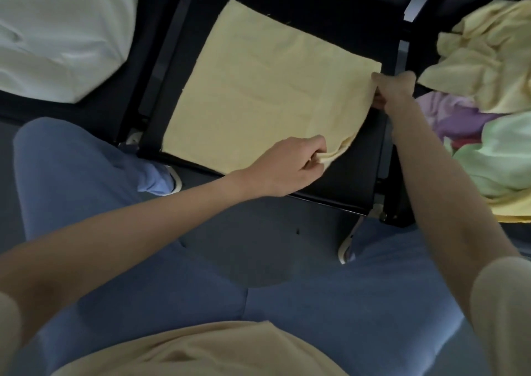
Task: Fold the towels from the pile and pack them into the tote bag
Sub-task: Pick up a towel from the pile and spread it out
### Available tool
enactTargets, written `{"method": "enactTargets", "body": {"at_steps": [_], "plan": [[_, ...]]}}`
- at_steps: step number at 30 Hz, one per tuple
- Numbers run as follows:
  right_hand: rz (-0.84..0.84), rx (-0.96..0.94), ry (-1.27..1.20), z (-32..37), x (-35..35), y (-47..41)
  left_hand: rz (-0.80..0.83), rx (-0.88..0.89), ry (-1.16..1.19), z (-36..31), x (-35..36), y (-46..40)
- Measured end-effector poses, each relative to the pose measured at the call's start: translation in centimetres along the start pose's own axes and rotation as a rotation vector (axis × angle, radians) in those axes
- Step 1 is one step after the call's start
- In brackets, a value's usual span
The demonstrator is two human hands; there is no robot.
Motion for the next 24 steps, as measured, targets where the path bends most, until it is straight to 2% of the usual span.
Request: {"method": "enactTargets", "body": {"at_steps": [7, 12, 16, 24], "plan": [[0.019, 0.007, 0.077, 0.6, -0.4, -1.5, 0.066, -0.106, 0.16, 0.6, 0.4, 0.7], [-0.122, -0.064, -0.018, 0.1, -3.8, -1.1, 0.056, -0.216, 0.373, 0.2, 0.7, 0.3], [-0.227, -0.139, -0.084, 1.7, -5.3, 0.0, 0.111, -0.25, 0.543, -0.3, 1.1, 0.5], [-0.294, -0.335, -0.045, 9.9, 0.7, 2.3, 0.029, -0.341, 0.741, 3.0, -3.6, 5.0]]}}
Point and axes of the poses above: each hand's wrist, its own y-axis away from the middle knuckle, its own x-axis out of the palm, z = x × y, the point moved 7 cm from there along -y, towards the middle knuckle, and after that the axes turned 10 degrees about y, right-handed, at the moved point
